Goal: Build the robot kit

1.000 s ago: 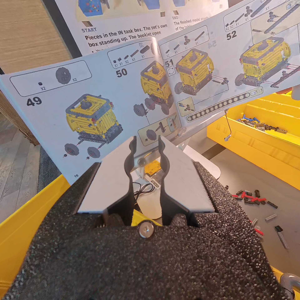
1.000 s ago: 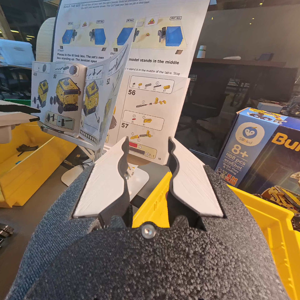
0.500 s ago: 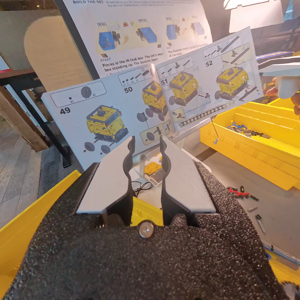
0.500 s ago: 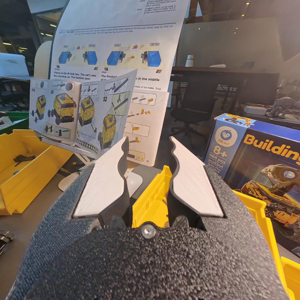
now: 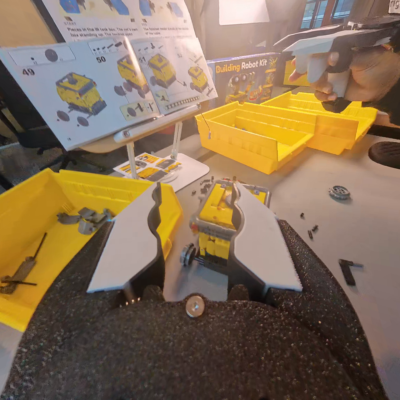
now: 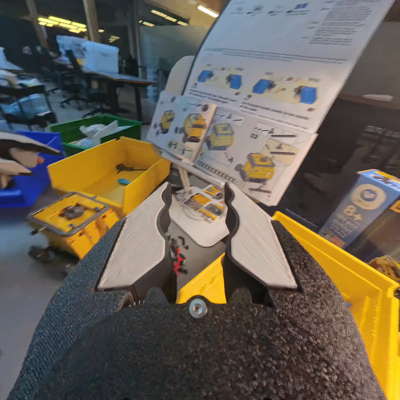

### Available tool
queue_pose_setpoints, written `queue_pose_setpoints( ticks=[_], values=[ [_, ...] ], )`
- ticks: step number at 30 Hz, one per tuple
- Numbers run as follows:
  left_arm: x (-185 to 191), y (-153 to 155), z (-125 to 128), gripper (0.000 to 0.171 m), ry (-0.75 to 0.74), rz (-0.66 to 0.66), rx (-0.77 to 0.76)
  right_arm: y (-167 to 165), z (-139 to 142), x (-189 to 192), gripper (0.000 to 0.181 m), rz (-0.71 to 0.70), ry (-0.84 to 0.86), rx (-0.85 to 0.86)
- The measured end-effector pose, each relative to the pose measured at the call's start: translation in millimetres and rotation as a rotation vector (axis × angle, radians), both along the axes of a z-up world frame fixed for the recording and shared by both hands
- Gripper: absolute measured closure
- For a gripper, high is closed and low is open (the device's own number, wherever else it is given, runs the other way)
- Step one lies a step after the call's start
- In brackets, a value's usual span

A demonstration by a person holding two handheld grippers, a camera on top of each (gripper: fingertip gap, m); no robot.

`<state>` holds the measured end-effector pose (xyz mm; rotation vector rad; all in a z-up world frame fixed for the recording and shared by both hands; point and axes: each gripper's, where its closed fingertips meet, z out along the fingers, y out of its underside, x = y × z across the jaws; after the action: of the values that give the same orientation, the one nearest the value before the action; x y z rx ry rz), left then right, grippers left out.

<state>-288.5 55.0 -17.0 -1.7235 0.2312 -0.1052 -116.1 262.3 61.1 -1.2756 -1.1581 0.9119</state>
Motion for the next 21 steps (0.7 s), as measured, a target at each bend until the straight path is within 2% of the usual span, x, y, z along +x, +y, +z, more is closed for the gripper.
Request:
queue_pose_setpoints(
  ticks=[3,5,7,10,14,16,18,21],
  values=[
    [3.1,-16.7,-20.2,0.105,-0.025,-0.009,-0.031,-79.0,-40.3,-15.2,0.131,0.239,-0.192,0.051],
    [1.6,-21.8,-27.5,0.107,-0.033,0.007,-0.016,-123.5,-71.0,-27.1,0.129,0.337,-0.31,0.181],
    [-0.5,-23.0,-31.9,0.109,-0.061,0.023,0.016,-157.4,-102.2,-43.6,0.126,0.38,-0.416,0.356],
    [-11.0,-22.7,-42.2,0.112,-0.086,0.077,0.02,-191.5,-130.3,-75.0,0.128,0.382,-0.485,0.556],
    [-12.6,-29.7,-46.9,0.113,-0.088,0.081,0.023,-206.7,-132.8,-108.7,0.133,0.349,-0.486,0.705],
    [-12.1,-32.7,-47.8,0.114,-0.091,0.082,0.033,-212.0,-138.2,-114.0,0.149,0.387,-0.521,0.761],
    [-10.7,-33.9,-50.4,0.114,-0.084,0.076,0.025,-217.1,-141.7,-113.7,0.176,0.427,-0.534,0.768],
    [-10.5,-33.8,-53.1,0.114,-0.047,0.082,0.013,-211.6,-137.7,-107.4,0.181,0.442,-0.515,0.768]
  ],
)
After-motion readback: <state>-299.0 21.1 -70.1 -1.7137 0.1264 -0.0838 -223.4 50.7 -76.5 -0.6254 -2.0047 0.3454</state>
